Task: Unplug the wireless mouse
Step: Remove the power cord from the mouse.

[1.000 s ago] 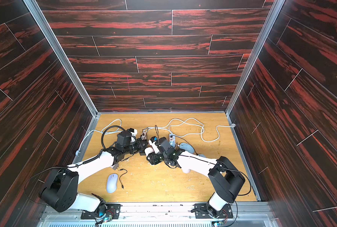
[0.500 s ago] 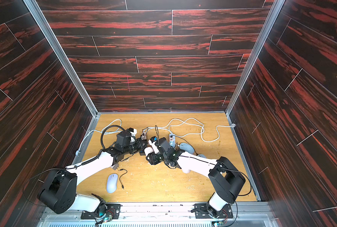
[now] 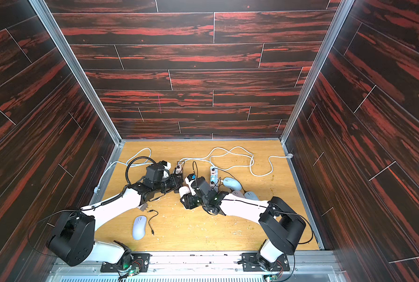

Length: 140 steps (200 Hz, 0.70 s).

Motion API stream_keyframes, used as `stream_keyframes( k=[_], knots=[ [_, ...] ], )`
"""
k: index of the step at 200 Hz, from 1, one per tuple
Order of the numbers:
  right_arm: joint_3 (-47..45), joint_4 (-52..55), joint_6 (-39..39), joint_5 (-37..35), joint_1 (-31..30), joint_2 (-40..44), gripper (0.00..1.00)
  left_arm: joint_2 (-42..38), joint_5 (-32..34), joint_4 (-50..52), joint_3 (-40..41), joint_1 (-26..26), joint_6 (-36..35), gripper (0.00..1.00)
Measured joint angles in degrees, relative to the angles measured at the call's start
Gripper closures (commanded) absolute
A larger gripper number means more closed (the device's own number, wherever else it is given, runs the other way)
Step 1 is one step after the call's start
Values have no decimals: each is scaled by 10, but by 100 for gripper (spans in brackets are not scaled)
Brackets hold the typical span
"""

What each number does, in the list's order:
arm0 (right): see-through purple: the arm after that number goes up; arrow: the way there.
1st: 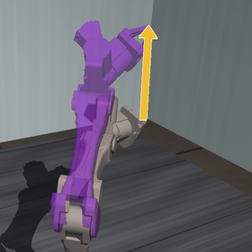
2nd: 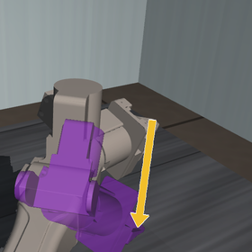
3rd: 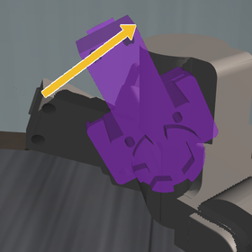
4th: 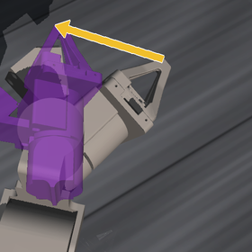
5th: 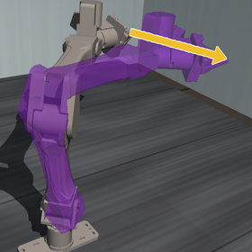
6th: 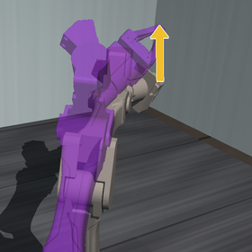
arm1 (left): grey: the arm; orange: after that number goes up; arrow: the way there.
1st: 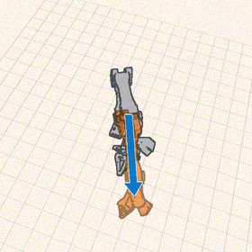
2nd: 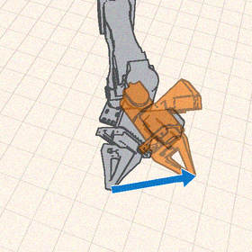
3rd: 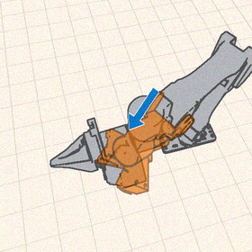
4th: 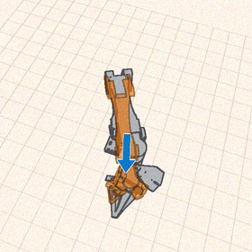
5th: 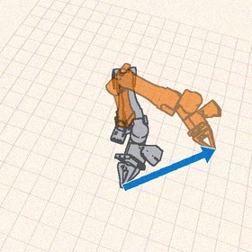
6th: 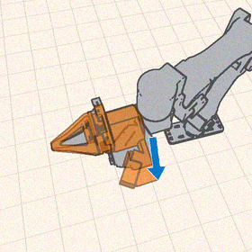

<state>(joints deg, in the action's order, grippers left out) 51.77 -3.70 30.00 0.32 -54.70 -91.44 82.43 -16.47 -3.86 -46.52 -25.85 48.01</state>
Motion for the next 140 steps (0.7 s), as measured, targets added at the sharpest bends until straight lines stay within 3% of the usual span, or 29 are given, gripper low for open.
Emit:
stream_keyframes(
  k=[38, 84, 140],
  knots=[
    [-11, -3, 15, -12, -12, 9, 100, -1, -14, 11, -3, 2, -1, 100],
    [-26, 99, 9, -19, -45, 11, 100, -5, 6, -20, -32, 39, -2, 100],
    [-12, 124, 47, -44, -44, 25, 100, -8, 4, -22, -35, 38, -5, 100]
  ],
)
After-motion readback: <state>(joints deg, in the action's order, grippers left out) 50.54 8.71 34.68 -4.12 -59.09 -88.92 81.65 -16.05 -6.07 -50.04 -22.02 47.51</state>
